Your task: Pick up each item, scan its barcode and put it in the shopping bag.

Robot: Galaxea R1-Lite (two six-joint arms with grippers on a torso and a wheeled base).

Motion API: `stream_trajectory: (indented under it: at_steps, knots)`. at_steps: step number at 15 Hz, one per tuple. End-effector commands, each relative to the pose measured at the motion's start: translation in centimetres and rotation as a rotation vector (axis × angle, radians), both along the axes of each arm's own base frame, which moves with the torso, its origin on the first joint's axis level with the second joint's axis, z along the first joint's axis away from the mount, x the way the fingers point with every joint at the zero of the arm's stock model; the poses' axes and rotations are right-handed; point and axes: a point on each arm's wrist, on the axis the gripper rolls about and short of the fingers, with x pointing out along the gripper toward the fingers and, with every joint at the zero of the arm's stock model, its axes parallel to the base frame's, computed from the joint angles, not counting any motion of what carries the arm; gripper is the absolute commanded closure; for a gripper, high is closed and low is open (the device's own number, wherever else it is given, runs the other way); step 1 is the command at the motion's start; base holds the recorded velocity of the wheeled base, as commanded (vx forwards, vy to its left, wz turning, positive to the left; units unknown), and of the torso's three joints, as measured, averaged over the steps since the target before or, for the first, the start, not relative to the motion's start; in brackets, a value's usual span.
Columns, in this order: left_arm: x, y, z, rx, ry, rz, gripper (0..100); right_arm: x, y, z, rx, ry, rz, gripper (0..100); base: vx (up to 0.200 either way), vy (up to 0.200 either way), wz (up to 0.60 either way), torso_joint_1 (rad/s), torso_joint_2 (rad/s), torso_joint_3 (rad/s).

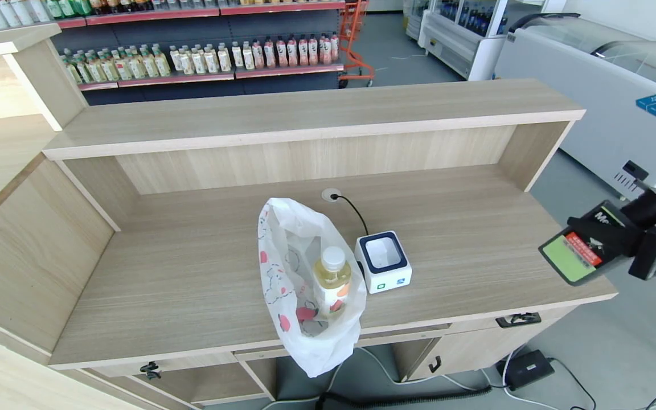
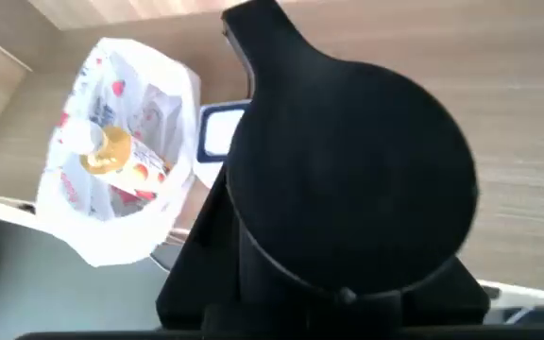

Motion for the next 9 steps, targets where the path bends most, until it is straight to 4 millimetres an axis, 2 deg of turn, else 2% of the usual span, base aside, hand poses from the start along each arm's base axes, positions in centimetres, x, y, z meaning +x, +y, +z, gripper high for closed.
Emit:
stream_trajectory:
  at_steps: [1, 2, 5, 7, 9]
  knots:
    - [0.0, 0.0, 0.0, 0.000, 0.000, 0.000, 0, 4.4, 3.2, 2.5, 0.124, -0.063, 0.067, 100, 0.000, 0.000, 0.00, 0.000, 0.00, 0.000]
    - [0.0, 0.0, 0.0, 0.000, 0.000, 0.000, 0, 6.1, 4.4, 2.5, 0.132, -0.050, 0.096, 100, 0.000, 0.000, 0.00, 0.000, 0.00, 0.000]
    - [0.0, 0.0, 0.0, 0.000, 0.000, 0.000, 0, 10.8, 7.1, -0.3, 0.126, 0.042, 0.165, 100, 0.000, 0.000, 0.00, 0.000, 0.00, 0.000]
    - [0.0, 0.0, 0.0, 0.000, 0.000, 0.000, 0, 13.4, 8.1, -1.8, 0.152, 0.092, 0.179, 100, 0.000, 0.000, 0.00, 0.000, 0.00, 0.000]
    - [0.0, 0.0, 0.0, 0.000, 0.000, 0.000, 0, 15.2, 8.9, -2.1, 0.221, 0.128, 0.192, 100, 0.000, 0.000, 0.00, 0.000, 0.00, 0.000]
